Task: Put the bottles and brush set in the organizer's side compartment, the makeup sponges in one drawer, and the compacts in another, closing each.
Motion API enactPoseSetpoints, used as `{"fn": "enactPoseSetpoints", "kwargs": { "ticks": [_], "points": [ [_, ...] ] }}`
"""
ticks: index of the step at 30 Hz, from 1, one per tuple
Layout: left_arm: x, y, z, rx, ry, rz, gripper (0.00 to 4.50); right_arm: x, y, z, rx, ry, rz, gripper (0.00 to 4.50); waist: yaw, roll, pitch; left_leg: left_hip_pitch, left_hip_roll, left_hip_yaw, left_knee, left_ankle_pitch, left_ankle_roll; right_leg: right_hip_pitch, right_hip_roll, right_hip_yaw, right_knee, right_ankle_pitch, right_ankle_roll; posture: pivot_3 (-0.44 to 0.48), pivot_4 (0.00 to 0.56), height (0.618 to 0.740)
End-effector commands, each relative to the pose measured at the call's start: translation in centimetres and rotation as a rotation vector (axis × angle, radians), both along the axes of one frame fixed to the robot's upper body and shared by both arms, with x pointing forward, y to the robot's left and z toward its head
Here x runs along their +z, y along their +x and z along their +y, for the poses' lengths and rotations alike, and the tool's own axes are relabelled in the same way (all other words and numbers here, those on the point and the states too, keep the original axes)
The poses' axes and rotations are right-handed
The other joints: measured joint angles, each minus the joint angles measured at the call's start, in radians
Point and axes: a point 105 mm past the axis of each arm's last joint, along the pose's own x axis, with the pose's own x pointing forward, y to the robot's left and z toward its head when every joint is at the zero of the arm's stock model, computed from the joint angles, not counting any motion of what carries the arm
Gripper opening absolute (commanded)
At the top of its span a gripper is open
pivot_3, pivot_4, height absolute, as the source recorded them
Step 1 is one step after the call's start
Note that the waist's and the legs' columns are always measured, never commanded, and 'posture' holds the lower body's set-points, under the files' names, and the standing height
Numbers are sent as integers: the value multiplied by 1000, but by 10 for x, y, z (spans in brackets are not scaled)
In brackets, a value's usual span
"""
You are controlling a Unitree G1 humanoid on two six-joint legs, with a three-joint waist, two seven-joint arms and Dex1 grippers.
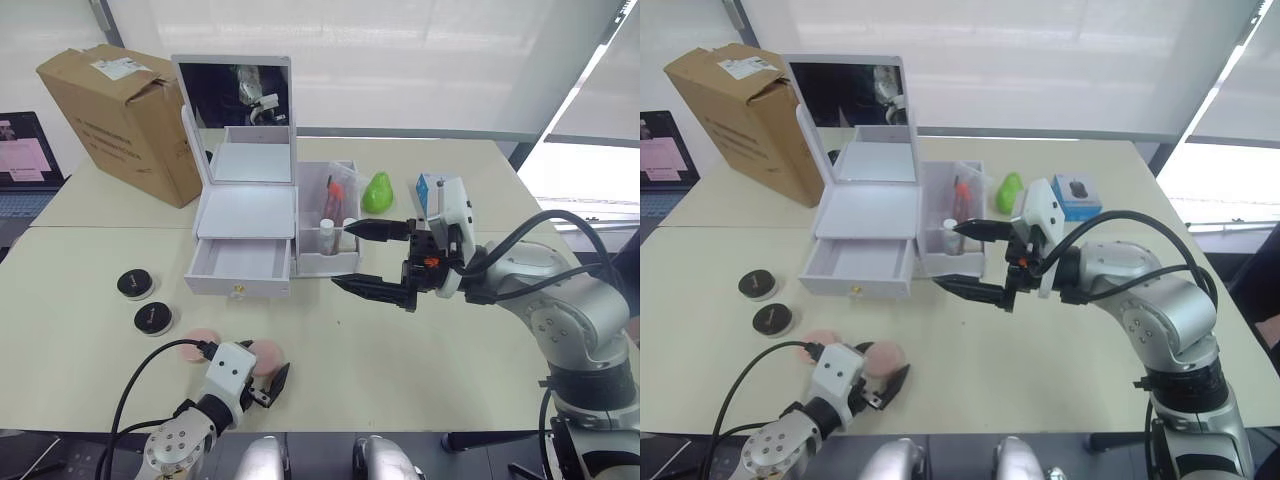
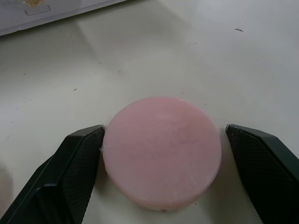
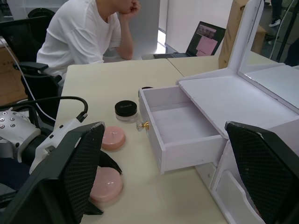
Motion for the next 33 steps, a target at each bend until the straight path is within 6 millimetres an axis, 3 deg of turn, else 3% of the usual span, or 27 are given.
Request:
{"fn": "enactPoseSetpoints", "kwargs": {
  "ticks": [1,2,6,12,15,19,22,24,27,33],
  "points": [
    [-1,0,7,18,25,-1,3283,11,-1,0,0,16,-50,4500,-2,0,0,0,0,0,0,0,0,0,0,0,0,0,0,0,150,740],
    [0,0,7,22,23,-2,3024,11,-1,0,0,16,-49,4500,-3,0,0,0,0,0,0,0,0,0,0,0,0,0,0,0,150,740],
    [5,1,11,34,16,-25,2963,11,0,0,-2,13,-48,4500,-7,0,0,0,0,0,0,0,0,0,0,0,0,0,0,0,150,740],
    [59,2,28,-3,-102,-221,2963,8,1,-1,-5,10,-40,4500,-11,-1,0,0,1,-1,0,0,0,-1,1,0,0,0,0,0,150,740],
    [80,-8,61,-51,-52,-212,2963,7,2,-1,-6,13,-36,4500,-12,-1,0,0,1,-1,0,0,0,-1,1,-1,1,0,-1,0,150,740],
    [101,-11,89,-81,4,-189,2963,6,3,-1,-10,17,-35,4500,-10,3,3,0,1,-1,0,0,0,-2,1,-1,1,0,-2,0,150,740],
    [138,10,120,-45,23,-261,2963,3,4,-1,-19,24,-32,4500,-3,2,4,0,1,0,0,0,0,-1,1,-2,1,0,-2,0,150,740],
    [161,22,116,-98,-11,-307,2963,2,4,-1,-26,26,-31,4500,2,1,4,-1,1,-1,0,0,0,-2,1,-4,1,0,-2,0,150,740],
    [180,41,112,-168,-35,-330,2963,1,3,1,-34,31,-31,4500,1,1,4,-1,1,0,1,0,0,-1,1,-2,0,0,-1,0,150,740],
    [180,73,93,-301,-54,-287,2963,-1,1,2,-47,39,-33,4500,-11,0,4,0,0,0,1,1,1,4,4,-1,1,2,-3,0,150,740]
  ]
}}
